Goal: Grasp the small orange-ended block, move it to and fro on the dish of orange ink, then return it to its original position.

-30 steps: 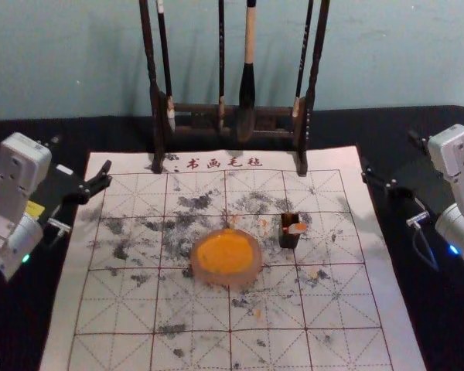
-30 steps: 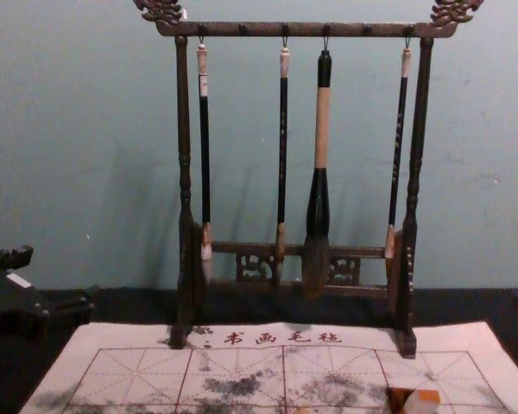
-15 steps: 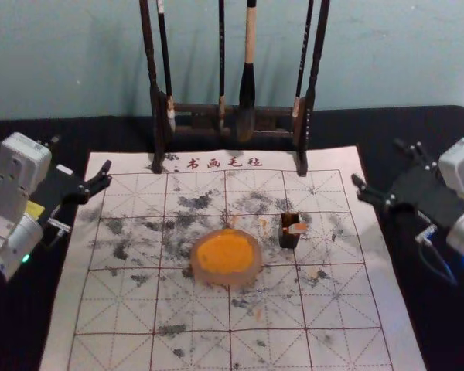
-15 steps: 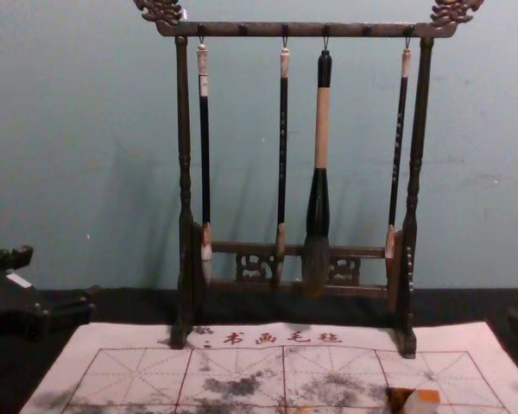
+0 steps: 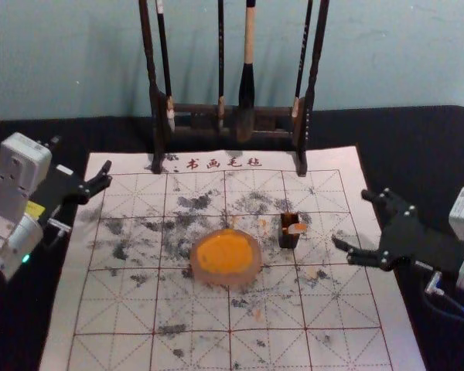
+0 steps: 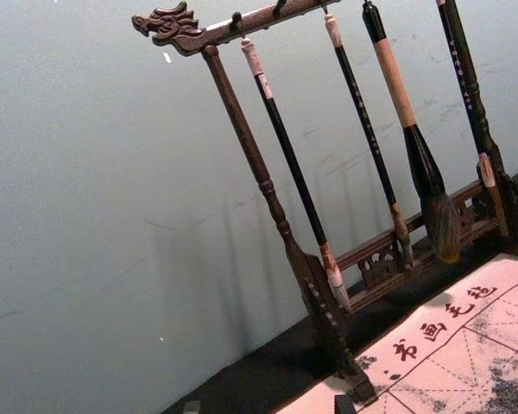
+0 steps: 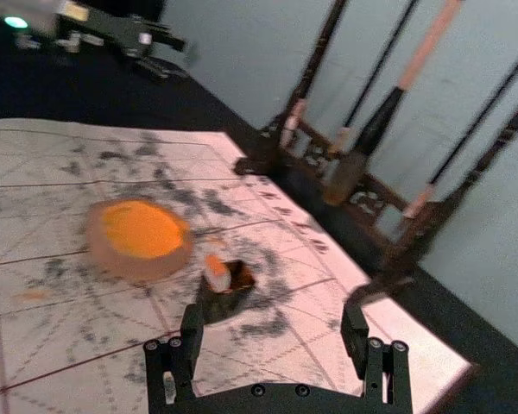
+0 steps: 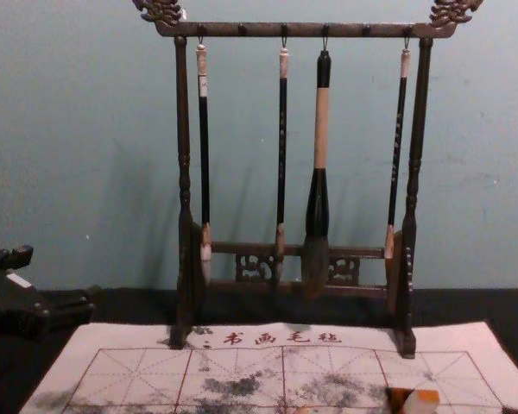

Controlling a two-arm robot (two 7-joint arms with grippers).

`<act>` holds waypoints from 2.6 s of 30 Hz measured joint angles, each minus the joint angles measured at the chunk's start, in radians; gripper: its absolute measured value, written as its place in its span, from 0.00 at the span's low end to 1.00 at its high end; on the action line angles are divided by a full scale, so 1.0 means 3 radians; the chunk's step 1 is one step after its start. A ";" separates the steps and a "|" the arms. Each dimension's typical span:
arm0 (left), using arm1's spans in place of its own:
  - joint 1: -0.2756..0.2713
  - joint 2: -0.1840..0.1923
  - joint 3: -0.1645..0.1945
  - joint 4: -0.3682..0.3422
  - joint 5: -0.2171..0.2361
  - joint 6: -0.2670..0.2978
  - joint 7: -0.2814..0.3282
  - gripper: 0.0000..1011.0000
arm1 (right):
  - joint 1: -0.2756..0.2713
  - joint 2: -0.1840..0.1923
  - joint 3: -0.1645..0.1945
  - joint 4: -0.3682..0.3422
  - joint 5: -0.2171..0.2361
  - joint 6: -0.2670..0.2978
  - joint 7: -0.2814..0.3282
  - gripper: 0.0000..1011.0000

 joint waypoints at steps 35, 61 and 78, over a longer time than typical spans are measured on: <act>0.0000 0.0000 0.0000 0.0000 0.0000 0.0000 0.0000 0.99 | 0.0944 -0.0670 -0.0286 0.1078 -0.0327 -0.0300 0.1044 0.99; 0.0000 0.0000 0.0000 0.0000 0.0000 0.0000 0.0000 0.99 | 0.1075 -0.0737 -0.0413 0.1194 -0.0429 -0.0249 0.1163 0.99; 0.0000 0.0000 0.0000 0.0000 0.0000 0.0000 0.0000 0.99 | 0.1096 -0.0744 -0.0424 0.1200 -0.0453 -0.0235 0.1142 0.99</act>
